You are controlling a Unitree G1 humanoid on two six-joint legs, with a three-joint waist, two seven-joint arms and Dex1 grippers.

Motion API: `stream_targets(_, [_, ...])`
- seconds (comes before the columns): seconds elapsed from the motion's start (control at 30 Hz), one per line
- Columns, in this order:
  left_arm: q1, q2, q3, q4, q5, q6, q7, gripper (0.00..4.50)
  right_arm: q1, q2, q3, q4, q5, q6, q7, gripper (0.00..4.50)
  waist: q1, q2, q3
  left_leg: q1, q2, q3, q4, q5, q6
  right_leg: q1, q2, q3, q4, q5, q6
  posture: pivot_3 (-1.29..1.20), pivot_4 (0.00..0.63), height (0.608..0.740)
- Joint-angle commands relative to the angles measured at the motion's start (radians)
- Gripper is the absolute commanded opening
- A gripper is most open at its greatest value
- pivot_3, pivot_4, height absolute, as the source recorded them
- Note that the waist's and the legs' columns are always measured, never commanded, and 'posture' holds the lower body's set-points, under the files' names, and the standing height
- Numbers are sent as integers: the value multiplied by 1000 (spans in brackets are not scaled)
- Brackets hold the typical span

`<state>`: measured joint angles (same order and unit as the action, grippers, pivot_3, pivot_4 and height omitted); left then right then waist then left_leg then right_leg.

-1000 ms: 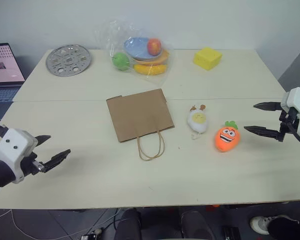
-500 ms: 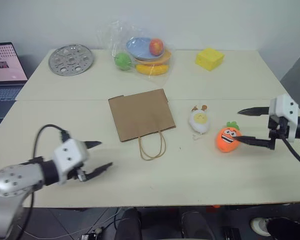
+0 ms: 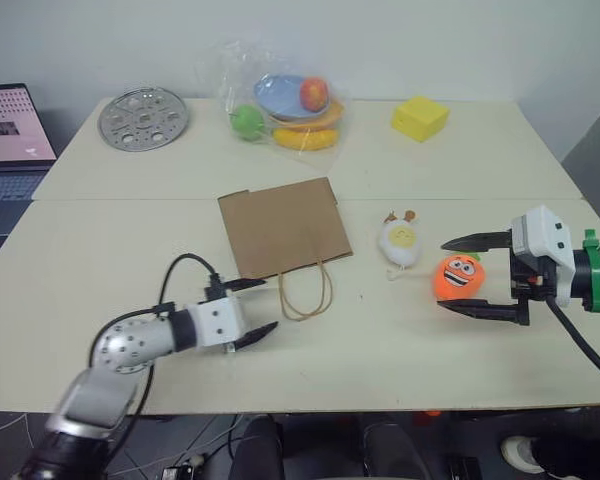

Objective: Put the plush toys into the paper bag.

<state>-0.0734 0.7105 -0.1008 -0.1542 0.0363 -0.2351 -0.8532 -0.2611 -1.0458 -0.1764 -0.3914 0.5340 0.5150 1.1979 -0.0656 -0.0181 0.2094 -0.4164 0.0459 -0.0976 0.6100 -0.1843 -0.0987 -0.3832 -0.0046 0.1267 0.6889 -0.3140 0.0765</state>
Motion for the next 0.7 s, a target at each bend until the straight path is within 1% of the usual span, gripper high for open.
stream_targets(0.03, [-49, -32, -20, 59, 49, -100, 56, 3871, -17, -6, -15, -26, 16, -6, -2, 4500, 2, 0, 0, 0, 0, 0, 0, 0, 0, 0, 0, 0, 0, 0, 0, 0, 150, 740])
stream_targets(0.13, [-71, -57, -39, 89, 57, -126, 68, 3871, -24, -5, -9, -35, 23, -1, -1, 4500, 3, 0, 0, 0, 0, -1, 0, 0, 0, 0, 0, 0, 0, 1, 1, 0, 150, 740])
stream_targets(0.33, [-79, -66, -54, 102, 46, -132, 61, 3871, -27, -11, -12, -65, 64, 30, 12, 4500, 6, 0, 0, 0, 0, -2, 0, 0, 0, 0, 0, -1, 0, 2, 4, 0, 150, 740])
stream_targets(0.4, [-80, -72, -51, 103, 26, -123, 57, 3871, -25, -6, -13, -86, 93, 48, 10, 4500, 8, 0, 0, 0, 0, -2, 0, 0, 0, 1, 0, -1, 0, 2, 4, 0, 150, 740])
stream_targets(0.53, [-83, -69, -46, 94, -16, -92, 29, 3871, -60, 36, -37, -122, 228, 136, -35, 4500, 8, 0, 0, 0, 0, -2, 0, 0, 0, 1, 0, -1, 0, 2, 4, 0, 150, 740])
stream_targets(0.7, [-94, -70, -46, 104, -30, -83, 15, 3871, -59, 41, -19, -130, 218, 127, -48, 4500, 10, 0, 0, 0, 0, -3, 0, 0, 0, 3, 0, -1, -1, 2, 4, 0, 150, 740])
